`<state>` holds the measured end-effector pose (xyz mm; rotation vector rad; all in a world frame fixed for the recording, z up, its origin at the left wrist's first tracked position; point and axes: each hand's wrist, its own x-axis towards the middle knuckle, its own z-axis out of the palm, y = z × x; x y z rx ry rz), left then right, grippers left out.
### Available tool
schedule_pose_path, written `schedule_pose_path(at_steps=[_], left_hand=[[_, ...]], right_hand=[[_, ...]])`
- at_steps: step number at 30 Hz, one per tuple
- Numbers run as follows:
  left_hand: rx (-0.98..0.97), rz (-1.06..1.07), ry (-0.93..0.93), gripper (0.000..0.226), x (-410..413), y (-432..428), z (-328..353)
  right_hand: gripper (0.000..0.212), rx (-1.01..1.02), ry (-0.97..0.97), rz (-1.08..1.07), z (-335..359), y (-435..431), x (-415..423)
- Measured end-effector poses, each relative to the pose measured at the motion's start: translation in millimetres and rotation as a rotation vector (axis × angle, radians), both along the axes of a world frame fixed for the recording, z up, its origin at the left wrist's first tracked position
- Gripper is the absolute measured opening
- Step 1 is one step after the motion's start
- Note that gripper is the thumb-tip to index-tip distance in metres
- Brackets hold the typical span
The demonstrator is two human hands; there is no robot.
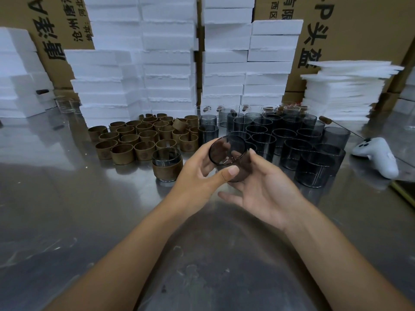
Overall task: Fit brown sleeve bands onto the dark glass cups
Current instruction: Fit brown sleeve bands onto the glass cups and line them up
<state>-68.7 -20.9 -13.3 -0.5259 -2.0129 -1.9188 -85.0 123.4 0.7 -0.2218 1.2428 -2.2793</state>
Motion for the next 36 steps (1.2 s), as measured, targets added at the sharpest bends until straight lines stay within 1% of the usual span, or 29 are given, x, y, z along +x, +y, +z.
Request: schedule_pose_path(at_steps=[2,4,9,13,17,20,22,24,25,27,28,29,30,33,34,36], left_hand=[[0.016,-0.006,0.004,0.048,0,-1,1],[0.021,-0.007,0.009,0.047,1,-1,2],[-0.015,-0.002,0.010,0.048,1,-3,2],[-0.064,0.052,0.015,0.054,-2,-4,0],[-0.096,0.070,0.003,0.056,-2,-4,0],[-0.072,0.074,-0.007,0.050,-1,-4,1],[-0.028,0.079,-0.026,0.042,1,-3,4],[0.022,0.071,-0.059,0.038,2,-2,6],[0.054,0.062,-0.085,0.039,2,-2,6],[0.122,0.031,-0.155,0.047,1,-3,6],[0.149,0.010,-0.191,0.050,2,-3,7],[0.170,-0.013,-0.225,0.052,3,-2,8],[0.187,-0.037,-0.253,0.053,3,-1,8],[0.242,-0.090,-0.303,0.054,4,0,8],[0.254,-0.097,-0.308,0.052,4,0,8],[0.258,-0.091,-0.308,0.050,3,-1,6]], right_hand=[[0.049,0.024,0.003,0.039,-1,1,0],[0.052,0.057,-0.004,0.059,-1,1,-1],[0.062,0.164,-0.038,0.083,-2,1,-1],[0.057,0.208,-0.062,0.033,-2,2,-1],[0.049,0.263,-0.012,-0.045,-4,2,-3],[0.046,0.355,0.104,-0.132,-7,1,-3],[0.045,0.425,0.236,-0.244,-7,-3,-2],[0.048,0.434,0.376,-0.341,-6,-6,1],[0.056,0.427,0.429,-0.362,-5,-7,3],[0.080,0.439,0.483,-0.355,-4,-8,5],[0.087,0.458,0.507,-0.341,-4,-9,6],[0.087,0.478,0.539,-0.329,-4,-9,6],[0.081,0.495,0.575,-0.318,-5,-9,6],[0.043,0.501,0.615,-0.297,-6,-10,6],[0.039,0.499,0.614,-0.294,-6,-9,6],[0.038,0.481,0.604,-0.288,-7,-9,6]])
